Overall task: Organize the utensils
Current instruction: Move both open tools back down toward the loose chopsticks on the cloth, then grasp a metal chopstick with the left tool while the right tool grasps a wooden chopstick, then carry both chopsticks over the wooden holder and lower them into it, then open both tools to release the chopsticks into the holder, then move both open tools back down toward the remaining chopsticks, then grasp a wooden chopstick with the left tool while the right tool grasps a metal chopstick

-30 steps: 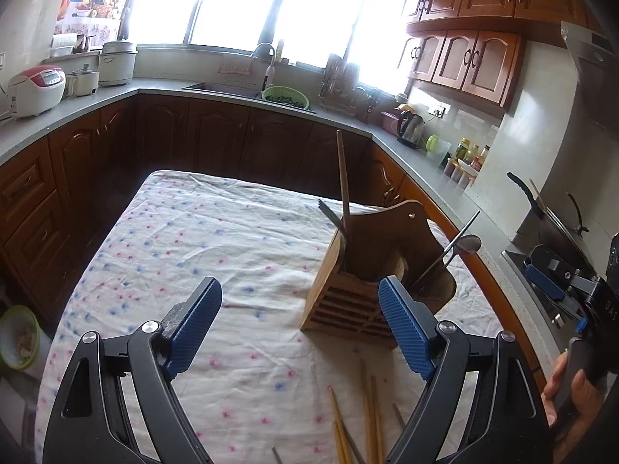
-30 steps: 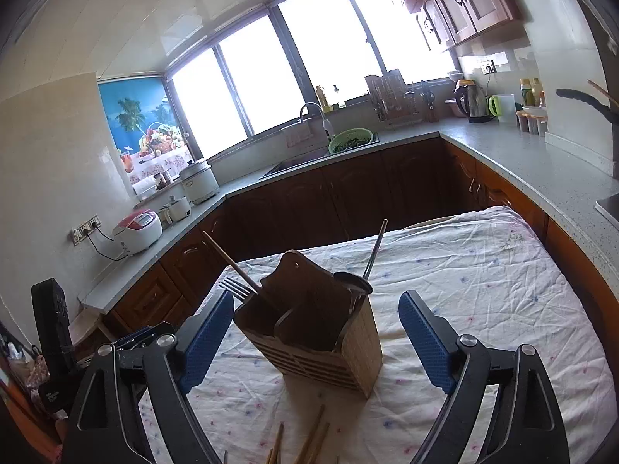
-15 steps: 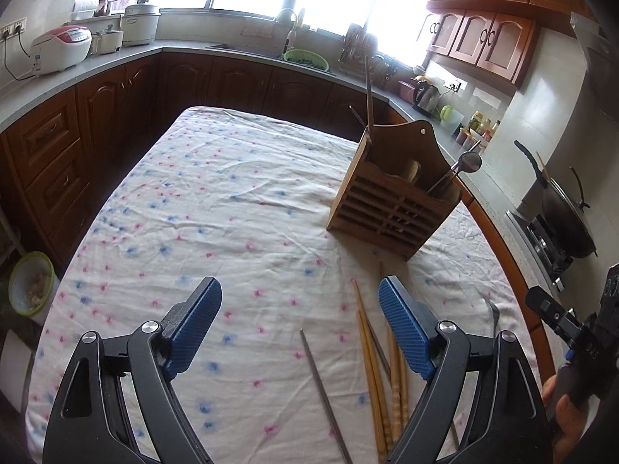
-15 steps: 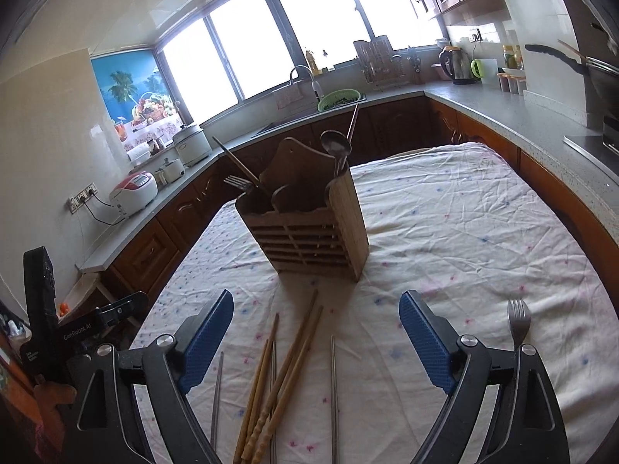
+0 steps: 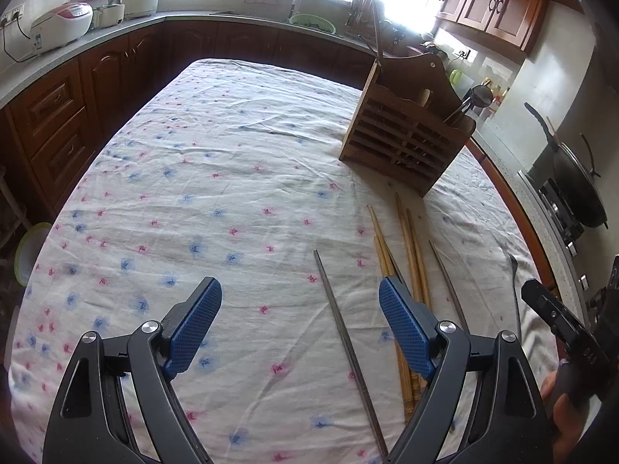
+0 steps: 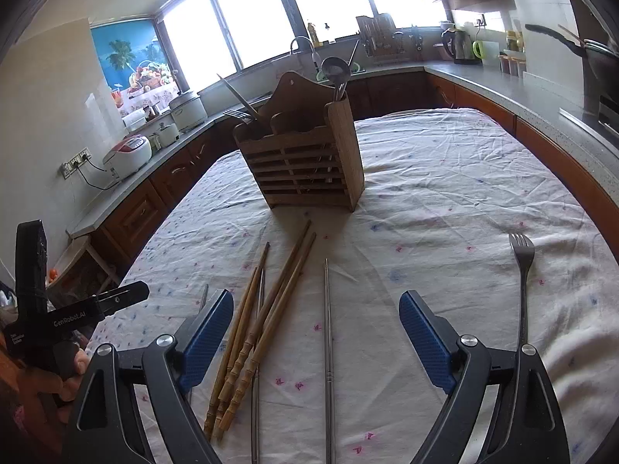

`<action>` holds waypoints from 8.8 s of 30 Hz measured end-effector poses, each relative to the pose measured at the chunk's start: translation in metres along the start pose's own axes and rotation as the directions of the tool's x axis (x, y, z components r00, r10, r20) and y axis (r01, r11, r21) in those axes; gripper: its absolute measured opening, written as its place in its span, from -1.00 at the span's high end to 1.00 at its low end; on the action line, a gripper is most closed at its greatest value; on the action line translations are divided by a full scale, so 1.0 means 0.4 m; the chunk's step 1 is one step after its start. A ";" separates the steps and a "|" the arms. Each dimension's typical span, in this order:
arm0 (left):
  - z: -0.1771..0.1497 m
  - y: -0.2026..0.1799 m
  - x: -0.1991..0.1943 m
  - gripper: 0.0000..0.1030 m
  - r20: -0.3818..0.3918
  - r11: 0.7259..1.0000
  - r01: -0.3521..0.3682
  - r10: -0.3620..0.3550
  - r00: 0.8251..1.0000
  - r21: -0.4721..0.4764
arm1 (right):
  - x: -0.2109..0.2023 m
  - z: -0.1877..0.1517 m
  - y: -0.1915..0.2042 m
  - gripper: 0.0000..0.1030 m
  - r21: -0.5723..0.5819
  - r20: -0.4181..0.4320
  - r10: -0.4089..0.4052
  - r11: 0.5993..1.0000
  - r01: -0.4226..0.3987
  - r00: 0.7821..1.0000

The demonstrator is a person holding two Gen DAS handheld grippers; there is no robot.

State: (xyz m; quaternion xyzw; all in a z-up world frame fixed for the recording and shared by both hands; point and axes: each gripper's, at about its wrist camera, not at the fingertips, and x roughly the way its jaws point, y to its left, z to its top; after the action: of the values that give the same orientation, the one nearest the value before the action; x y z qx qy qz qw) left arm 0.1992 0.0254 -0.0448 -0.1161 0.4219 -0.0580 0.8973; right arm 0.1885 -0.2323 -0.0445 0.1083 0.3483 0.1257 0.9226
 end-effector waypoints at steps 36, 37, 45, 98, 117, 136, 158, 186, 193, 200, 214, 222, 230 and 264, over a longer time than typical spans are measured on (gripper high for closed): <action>0.058 -0.089 0.220 0.34 -0.228 0.989 0.007 0.028 0.973 0.151 | 0.328 0.120 0.012 0.51 -0.001 -0.236 0.026 1.000 -0.027 0.971; 0.057 -0.095 0.222 0.34 -0.224 0.986 0.003 0.035 0.974 0.166 | 0.343 0.121 0.012 0.52 -0.003 -0.251 0.022 1.000 -0.023 0.968; 0.055 -0.094 0.232 0.84 -0.185 0.981 -0.027 0.064 0.981 0.194 | 0.403 0.129 0.035 0.69 -0.038 -0.299 0.001 0.999 -0.013 0.954; 0.137 -0.077 -0.251 0.94 0.205 0.978 0.186 -0.203 0.958 0.098 | -0.096 0.230 0.125 0.92 -0.085 0.123 0.131 0.989 -0.121 0.984; 0.213 -0.091 -0.292 0.94 0.305 0.976 0.190 -0.213 0.928 0.101 | -0.136 0.284 0.119 0.92 -0.083 0.222 0.111 0.992 -0.095 0.969; 0.541 -0.183 -0.285 0.94 0.498 0.972 0.184 -0.232 0.835 0.143 | -0.140 0.550 0.092 0.92 -0.071 0.442 0.062 0.997 -0.034 0.895; 0.570 -0.209 0.083 0.94 0.461 0.985 0.149 -0.173 0.870 0.090 | 0.093 0.529 0.000 0.92 -0.009 0.435 0.007 1.000 -0.003 0.900; 0.538 -0.178 0.058 -0.11 0.443 0.988 0.137 -0.156 0.883 0.074 | 0.102 0.527 -0.028 0.09 0.034 0.370 0.002 0.999 -0.015 0.929; 0.473 -0.136 -0.007 -0.69 0.438 0.992 0.115 -0.123 0.890 0.046 | 0.048 0.486 -0.028 -0.71 0.045 0.383 0.035 0.997 -0.057 0.923; 0.390 -0.090 -0.048 -0.74 0.378 0.996 0.089 -0.090 0.921 0.020 | -0.003 0.398 -0.020 -0.77 0.046 0.347 0.052 0.996 -0.072 0.936; 0.181 -0.056 -0.049 -0.74 0.213 0.997 0.080 -0.076 0.974 -0.007 | -0.055 0.200 -0.070 -0.77 0.105 0.217 0.009 0.994 -0.032 0.976; 0.132 -0.101 -0.010 -0.74 0.122 0.996 0.068 -0.073 0.990 0.051 | -0.067 0.118 -0.114 -0.77 0.149 0.153 -0.014 0.989 -0.009 0.988; 0.152 -0.173 0.043 -0.73 0.038 0.986 0.065 -0.072 0.997 0.152 | -0.052 0.090 -0.119 -0.77 0.124 0.098 -0.019 0.992 0.007 0.995; 0.228 -0.224 0.298 0.91 -0.189 0.947 0.187 -0.140 0.972 0.260 | 0.227 0.065 -0.022 0.43 -0.054 -0.209 0.029 0.998 -0.042 0.978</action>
State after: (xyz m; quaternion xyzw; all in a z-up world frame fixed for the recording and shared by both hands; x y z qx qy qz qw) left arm 0.3449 -0.0708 -0.0538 -0.0194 0.4728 -0.2003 0.8579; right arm 0.2733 -0.2157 -0.0840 0.0741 0.4371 0.1628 0.8815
